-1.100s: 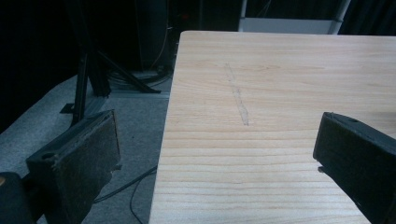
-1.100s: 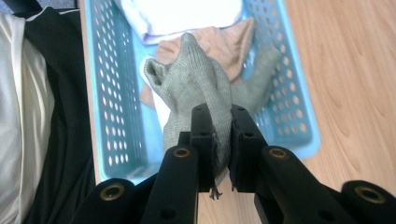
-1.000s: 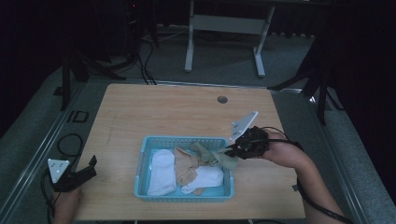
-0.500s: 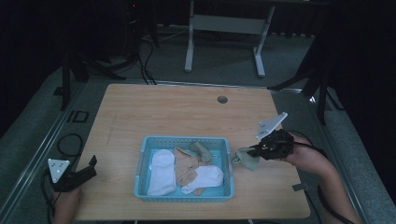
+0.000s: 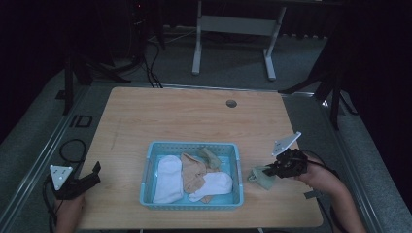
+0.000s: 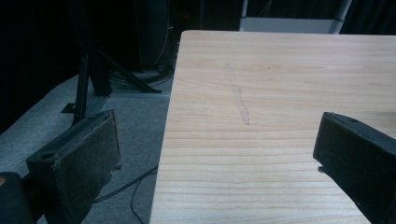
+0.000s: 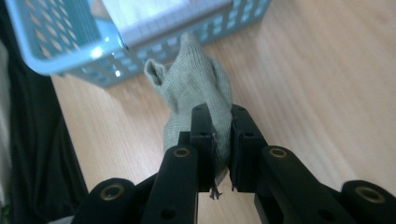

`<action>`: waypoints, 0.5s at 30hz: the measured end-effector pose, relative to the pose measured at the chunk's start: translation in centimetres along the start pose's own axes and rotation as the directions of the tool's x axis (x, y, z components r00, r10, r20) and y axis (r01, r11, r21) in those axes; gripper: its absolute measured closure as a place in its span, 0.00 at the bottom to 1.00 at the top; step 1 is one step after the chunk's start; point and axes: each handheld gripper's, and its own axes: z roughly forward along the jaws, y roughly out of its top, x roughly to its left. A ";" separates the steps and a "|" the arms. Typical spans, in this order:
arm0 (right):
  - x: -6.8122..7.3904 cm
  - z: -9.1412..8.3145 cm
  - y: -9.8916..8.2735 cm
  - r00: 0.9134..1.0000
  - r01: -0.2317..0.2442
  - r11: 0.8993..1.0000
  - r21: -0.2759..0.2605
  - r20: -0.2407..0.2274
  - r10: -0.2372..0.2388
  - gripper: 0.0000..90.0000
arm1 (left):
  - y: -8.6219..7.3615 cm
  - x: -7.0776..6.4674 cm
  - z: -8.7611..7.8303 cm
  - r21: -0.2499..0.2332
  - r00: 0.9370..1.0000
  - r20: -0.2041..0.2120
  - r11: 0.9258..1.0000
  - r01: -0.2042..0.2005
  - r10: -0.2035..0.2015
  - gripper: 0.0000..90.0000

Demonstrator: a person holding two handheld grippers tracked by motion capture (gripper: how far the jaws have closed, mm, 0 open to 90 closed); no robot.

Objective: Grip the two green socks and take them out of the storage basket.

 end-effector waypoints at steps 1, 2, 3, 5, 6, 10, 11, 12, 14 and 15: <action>-0.1 0.4 -0.3 1.000 -0.001 1.000 0.009 -0.002 0.001 0.91 | 0.0 0.0 0.0 -0.001 1.000 -0.002 1.000 -0.001 0.001 0.00; -0.2 0.7 -0.5 1.000 -0.010 1.000 0.013 -0.002 0.010 0.91 | 0.0 0.0 0.0 0.000 1.000 -0.001 1.000 -0.001 0.001 0.00; -0.3 1.0 -0.8 1.000 -0.018 1.000 0.013 -0.005 0.018 0.91 | 0.0 0.0 0.0 -0.001 1.000 0.000 1.000 0.000 0.000 0.00; -0.3 1.5 -1.2 0.999 -0.031 0.999 0.018 -0.013 0.031 0.91 | 0.0 0.0 0.0 -0.001 1.000 0.000 1.000 0.001 -0.001 0.00; -0.4 1.7 -1.4 0.999 -0.037 0.999 0.019 -0.021 0.038 0.91 | 0.0 0.0 0.0 0.000 1.000 0.001 1.000 0.001 -0.001 0.00; -0.5 2.8 -2.2 0.997 -0.058 0.998 0.027 -0.040 0.059 0.91 | 0.0 0.0 0.0 0.000 1.000 0.002 1.000 -0.002 0.002 0.00; -0.5 3.1 -2.3 0.997 -0.062 0.997 0.034 -0.041 0.064 0.91 | 0.0 0.0 0.0 0.000 1.000 0.002 1.000 -0.002 0.002 0.00; -0.5 3.4 -2.5 0.997 -0.066 0.997 0.035 -0.044 0.068 0.91 | 0.0 0.0 0.0 0.000 1.000 0.001 1.000 -0.002 0.002 0.00; -0.6 4.0 -2.8 0.996 -0.068 0.997 0.043 -0.050 0.070 0.91 | 0.0 0.0 0.0 0.000 1.000 0.001 1.000 0.000 0.000 0.00; -0.6 4.3 -2.9 0.996 -0.076 0.996 0.049 -0.049 0.078 0.91 | 0.0 0.0 0.0 0.001 1.000 0.002 1.000 0.001 -0.001 0.00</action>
